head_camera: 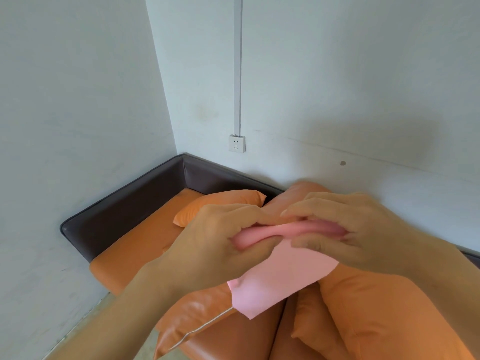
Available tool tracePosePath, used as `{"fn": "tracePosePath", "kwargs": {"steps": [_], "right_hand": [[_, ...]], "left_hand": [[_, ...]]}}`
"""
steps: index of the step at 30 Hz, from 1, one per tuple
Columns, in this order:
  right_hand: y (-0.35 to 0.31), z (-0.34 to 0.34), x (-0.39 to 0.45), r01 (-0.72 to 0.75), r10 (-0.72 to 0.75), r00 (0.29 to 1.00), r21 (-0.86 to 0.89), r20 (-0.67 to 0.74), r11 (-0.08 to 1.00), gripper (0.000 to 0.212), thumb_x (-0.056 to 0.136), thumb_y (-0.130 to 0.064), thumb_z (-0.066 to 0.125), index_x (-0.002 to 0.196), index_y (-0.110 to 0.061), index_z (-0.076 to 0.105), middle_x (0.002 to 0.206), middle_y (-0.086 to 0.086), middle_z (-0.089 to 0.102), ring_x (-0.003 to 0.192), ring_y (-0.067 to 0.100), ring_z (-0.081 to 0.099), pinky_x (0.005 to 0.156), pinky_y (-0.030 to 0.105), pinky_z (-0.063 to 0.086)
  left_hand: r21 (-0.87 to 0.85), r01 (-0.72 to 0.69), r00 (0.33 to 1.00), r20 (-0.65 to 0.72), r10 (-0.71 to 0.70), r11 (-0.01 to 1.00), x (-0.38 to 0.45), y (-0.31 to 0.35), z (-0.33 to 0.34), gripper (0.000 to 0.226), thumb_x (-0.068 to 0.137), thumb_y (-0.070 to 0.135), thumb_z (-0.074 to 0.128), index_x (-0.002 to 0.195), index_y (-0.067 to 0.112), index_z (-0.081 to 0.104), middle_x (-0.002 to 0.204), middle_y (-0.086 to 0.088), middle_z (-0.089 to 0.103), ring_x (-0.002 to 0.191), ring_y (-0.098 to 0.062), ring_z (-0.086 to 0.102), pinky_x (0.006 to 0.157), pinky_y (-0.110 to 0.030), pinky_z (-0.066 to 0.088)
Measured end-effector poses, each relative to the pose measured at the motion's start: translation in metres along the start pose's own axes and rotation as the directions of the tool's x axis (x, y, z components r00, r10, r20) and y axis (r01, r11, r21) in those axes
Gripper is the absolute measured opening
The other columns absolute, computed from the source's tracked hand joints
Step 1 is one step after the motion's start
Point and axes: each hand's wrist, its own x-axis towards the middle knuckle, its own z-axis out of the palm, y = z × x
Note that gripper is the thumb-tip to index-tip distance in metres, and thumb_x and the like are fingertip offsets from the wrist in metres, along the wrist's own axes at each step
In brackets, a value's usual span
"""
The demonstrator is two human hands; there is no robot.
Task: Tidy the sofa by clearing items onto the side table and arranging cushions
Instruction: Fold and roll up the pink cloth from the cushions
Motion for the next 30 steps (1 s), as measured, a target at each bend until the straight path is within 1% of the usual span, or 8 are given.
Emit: {"fn": "tracePosePath", "kwargs": {"steps": [4,7,10,15,18,22,27,30], "right_hand": [[0.008,0.008,0.001,-0.019,0.019,1.000,-0.005,-0.020,1.000,0.054,0.082,-0.058,0.060,0.123,-0.023,0.060,0.116,-0.007,0.062,0.105,0.010,0.057,0.087,0.014,0.040],[0.006,0.011,0.002,-0.008,0.009,1.000,0.031,-0.013,0.999,0.061,0.083,-0.066,0.053,0.129,-0.026,0.056,0.123,-0.012,0.059,0.111,0.005,0.054,0.091,0.012,0.040],[0.008,0.013,0.006,-0.010,0.010,1.000,0.022,-0.010,1.000,0.059,0.086,-0.067,0.045,0.128,-0.027,0.057,0.122,-0.011,0.060,0.110,0.006,0.055,0.091,0.014,0.040],[0.011,0.018,0.008,-0.004,0.004,1.000,-0.036,0.005,0.999,0.047,0.089,-0.054,0.050,0.118,-0.020,0.063,0.112,-0.004,0.066,0.102,0.014,0.061,0.084,0.019,0.042],[0.009,0.017,0.007,0.013,-0.014,1.000,-0.036,-0.022,0.999,0.053,0.088,-0.063,0.045,0.122,-0.026,0.061,0.115,-0.010,0.064,0.104,0.008,0.059,0.087,0.018,0.044],[0.010,0.023,0.008,0.035,-0.037,0.997,-0.024,-0.062,0.999,0.053,0.089,-0.064,0.044,0.124,-0.028,0.060,0.116,-0.011,0.063,0.104,0.007,0.058,0.088,0.019,0.043],[0.009,0.021,0.008,0.066,-0.063,0.993,0.027,-0.097,0.997,0.029,0.092,-0.037,0.053,0.109,-0.018,0.066,0.097,-0.003,0.068,0.092,0.018,0.065,0.073,0.019,0.039],[-0.008,0.007,0.003,0.245,-0.208,0.956,0.170,-0.206,0.955,0.025,0.098,-0.043,0.043,0.110,-0.031,0.062,0.091,-0.019,0.067,0.080,-0.003,0.061,0.065,0.012,0.041]], "left_hand": [[-0.009,-0.011,1.000,-0.022,0.011,1.000,0.001,0.002,0.000,0.013,0.082,0.018,0.073,0.094,0.015,0.073,0.071,0.005,0.067,0.061,-0.008,0.056,0.053,-0.021,0.043],[-0.007,-0.008,1.000,-0.023,0.008,1.000,0.001,0.001,0.000,0.010,0.081,0.017,0.071,0.091,0.013,0.073,0.069,0.002,0.065,0.060,-0.012,0.055,0.052,-0.026,0.042],[-0.014,0.005,1.000,-0.008,-0.005,1.000,0.000,0.002,-0.002,0.008,0.082,0.018,0.069,0.081,0.010,0.070,0.064,0.000,0.060,0.057,-0.015,0.050,0.050,-0.029,0.038],[-0.019,-0.018,1.000,0.003,0.019,1.000,0.000,0.003,-0.005,0.015,0.081,0.015,0.066,0.070,0.005,0.064,0.060,-0.001,0.055,0.057,-0.015,0.044,0.050,-0.028,0.034],[-0.030,-0.035,0.999,-0.027,0.034,0.999,-0.001,0.003,-0.005,0.019,0.080,0.013,0.066,0.067,0.001,0.060,0.060,-0.006,0.051,0.058,-0.019,0.042,0.051,-0.031,0.034],[-0.026,-0.021,0.999,-0.027,0.020,0.999,-0.001,0.002,-0.007,0.011,0.079,0.011,0.066,0.073,0.003,0.062,0.063,-0.003,0.052,0.060,-0.018,0.045,0.053,-0.028,0.036],[0.033,-0.032,0.999,-0.024,0.033,0.999,-0.007,0.000,-0.009,0.020,0.083,0.029,0.070,0.098,0.017,0.068,0.083,0.007,0.067,0.069,-0.014,0.061,0.054,-0.032,0.048],[0.091,-0.047,0.999,-0.007,0.048,0.995,-0.009,-0.003,-0.008,0.024,0.082,0.034,0.072,0.102,0.023,0.065,0.086,0.009,0.069,0.068,-0.015,0.062,0.051,-0.034,0.049]]}}
